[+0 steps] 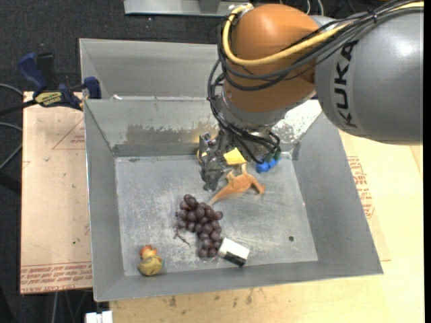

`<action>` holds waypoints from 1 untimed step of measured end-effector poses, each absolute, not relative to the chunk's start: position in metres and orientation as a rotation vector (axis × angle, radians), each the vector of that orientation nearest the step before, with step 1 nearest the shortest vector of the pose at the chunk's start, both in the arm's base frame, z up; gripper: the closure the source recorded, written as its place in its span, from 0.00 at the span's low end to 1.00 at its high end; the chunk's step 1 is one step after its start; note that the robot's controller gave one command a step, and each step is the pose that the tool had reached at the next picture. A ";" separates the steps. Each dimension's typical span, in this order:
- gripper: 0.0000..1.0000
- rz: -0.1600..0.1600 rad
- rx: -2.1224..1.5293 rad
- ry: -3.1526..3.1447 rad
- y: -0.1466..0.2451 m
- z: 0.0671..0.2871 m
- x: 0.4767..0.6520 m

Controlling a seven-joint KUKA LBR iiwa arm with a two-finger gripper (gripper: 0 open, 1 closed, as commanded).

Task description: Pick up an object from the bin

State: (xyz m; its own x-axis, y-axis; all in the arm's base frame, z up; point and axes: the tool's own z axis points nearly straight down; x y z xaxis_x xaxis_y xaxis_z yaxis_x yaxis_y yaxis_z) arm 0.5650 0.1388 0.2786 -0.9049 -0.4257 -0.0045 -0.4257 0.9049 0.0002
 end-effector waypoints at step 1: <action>1.00 0.002 -0.662 3.062 0.140 0.232 0.552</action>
Offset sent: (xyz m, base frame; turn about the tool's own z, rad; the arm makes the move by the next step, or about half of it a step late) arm -0.0095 0.0192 -0.1148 0.0866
